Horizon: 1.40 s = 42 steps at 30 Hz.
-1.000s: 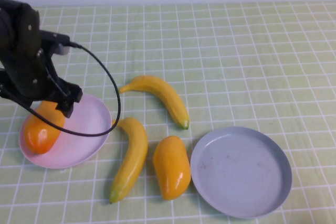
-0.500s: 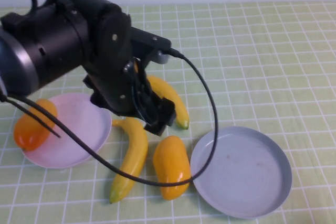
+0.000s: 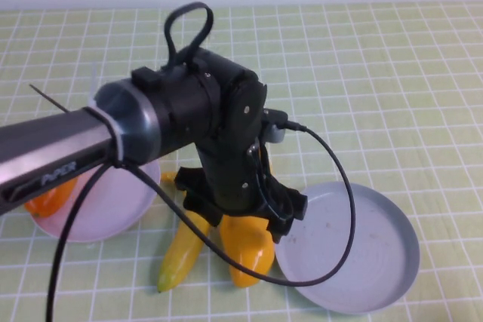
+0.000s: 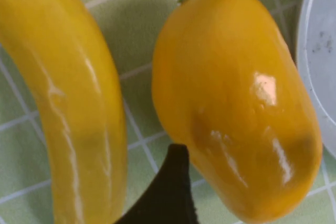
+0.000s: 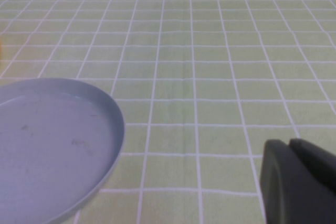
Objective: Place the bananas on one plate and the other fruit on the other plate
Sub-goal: Put one type of fruit in the left plate
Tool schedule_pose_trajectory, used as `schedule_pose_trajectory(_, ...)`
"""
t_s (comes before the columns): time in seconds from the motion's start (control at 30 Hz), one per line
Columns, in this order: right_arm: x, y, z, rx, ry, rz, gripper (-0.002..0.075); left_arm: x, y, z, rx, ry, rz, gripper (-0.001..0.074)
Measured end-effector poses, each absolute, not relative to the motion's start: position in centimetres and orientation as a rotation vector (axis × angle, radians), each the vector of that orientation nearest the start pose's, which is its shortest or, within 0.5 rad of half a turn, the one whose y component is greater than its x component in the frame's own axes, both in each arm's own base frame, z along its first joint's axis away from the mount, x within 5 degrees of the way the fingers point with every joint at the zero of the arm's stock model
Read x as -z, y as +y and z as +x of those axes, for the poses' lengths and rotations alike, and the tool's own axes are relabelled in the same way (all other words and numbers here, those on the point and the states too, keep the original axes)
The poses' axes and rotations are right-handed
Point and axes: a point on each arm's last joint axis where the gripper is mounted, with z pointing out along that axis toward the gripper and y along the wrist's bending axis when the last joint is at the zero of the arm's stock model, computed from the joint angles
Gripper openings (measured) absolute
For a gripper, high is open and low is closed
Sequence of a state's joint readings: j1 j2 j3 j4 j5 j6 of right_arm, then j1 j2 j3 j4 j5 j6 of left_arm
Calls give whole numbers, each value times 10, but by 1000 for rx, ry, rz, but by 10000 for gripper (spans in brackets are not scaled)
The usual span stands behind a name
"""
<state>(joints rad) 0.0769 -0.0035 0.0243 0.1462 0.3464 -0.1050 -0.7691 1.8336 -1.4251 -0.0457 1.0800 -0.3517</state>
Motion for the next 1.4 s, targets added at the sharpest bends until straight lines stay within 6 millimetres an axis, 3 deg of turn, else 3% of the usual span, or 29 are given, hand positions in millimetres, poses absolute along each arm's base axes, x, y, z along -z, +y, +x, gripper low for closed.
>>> schedule_pose_trajectory(0.43, -174, 9, 53, -122, 1847, -75, -17, -207, -267, 272, 126, 2996, 610, 668)
schedule_pose_trajectory(0.73, -174, 9, 53, -122, 1847, -75, -17, -205, -266, 279, 79, 2927, 665, 667)
schedule_pose_trajectory(0.97, -174, 9, 53, -122, 1847, -75, -17, -204, -266, 279, 61, 2892, 787, 563)
schedule_pose_trajectory(1.4, -174, 9, 53, -122, 1847, -75, -17, -201, -268, 281, 55, 2887, 840, 517)
